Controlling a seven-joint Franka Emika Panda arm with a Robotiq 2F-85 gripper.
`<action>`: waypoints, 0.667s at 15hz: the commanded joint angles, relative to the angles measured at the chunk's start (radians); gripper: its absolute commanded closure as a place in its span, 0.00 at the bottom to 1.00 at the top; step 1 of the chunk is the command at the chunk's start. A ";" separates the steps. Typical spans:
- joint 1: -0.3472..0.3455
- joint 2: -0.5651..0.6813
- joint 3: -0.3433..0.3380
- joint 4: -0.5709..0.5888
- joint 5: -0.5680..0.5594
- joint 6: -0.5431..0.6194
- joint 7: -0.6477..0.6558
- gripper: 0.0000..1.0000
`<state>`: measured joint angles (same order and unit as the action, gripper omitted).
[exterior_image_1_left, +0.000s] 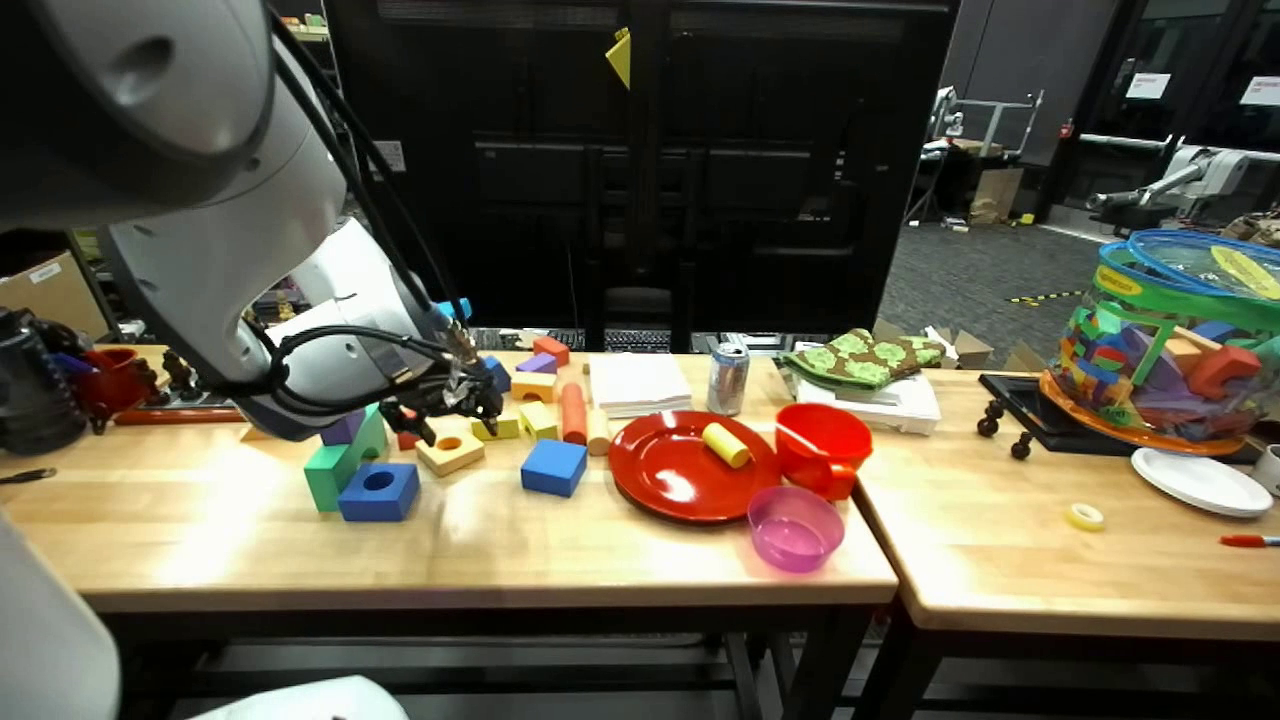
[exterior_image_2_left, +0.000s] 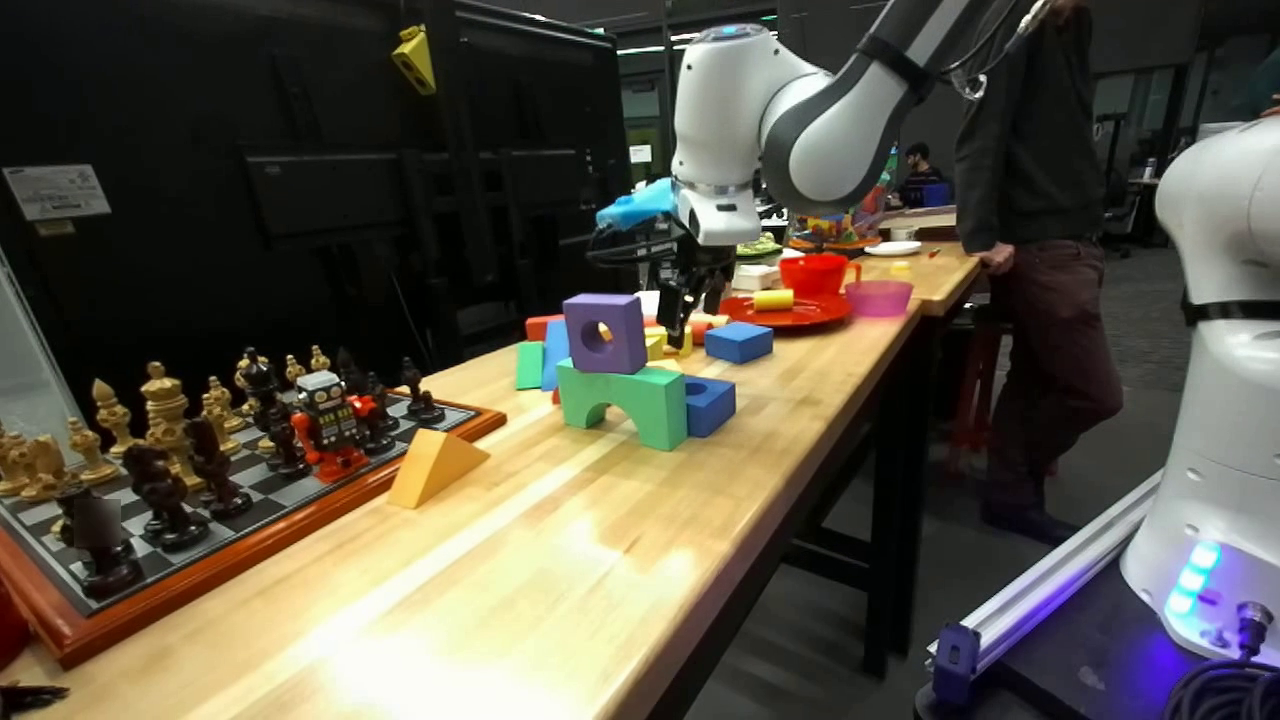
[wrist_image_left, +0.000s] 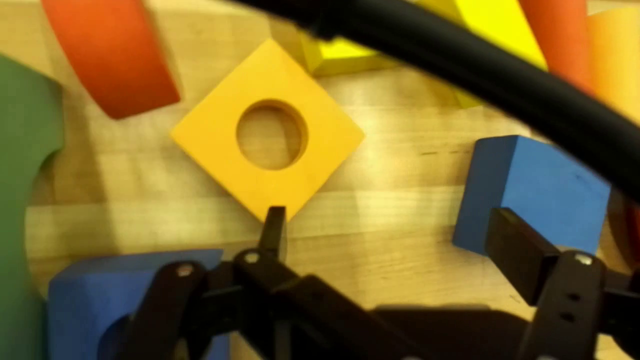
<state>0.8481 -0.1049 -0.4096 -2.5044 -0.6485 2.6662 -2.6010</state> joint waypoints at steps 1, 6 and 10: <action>0.118 -0.019 -0.101 -0.031 -0.080 -0.023 0.000 0.00; 0.083 0.005 -0.059 -0.025 -0.045 -0.010 0.000 0.00; 0.082 0.006 -0.059 -0.024 -0.045 -0.010 0.000 0.00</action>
<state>0.9305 -0.0991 -0.4685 -2.5288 -0.6937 2.6562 -2.6009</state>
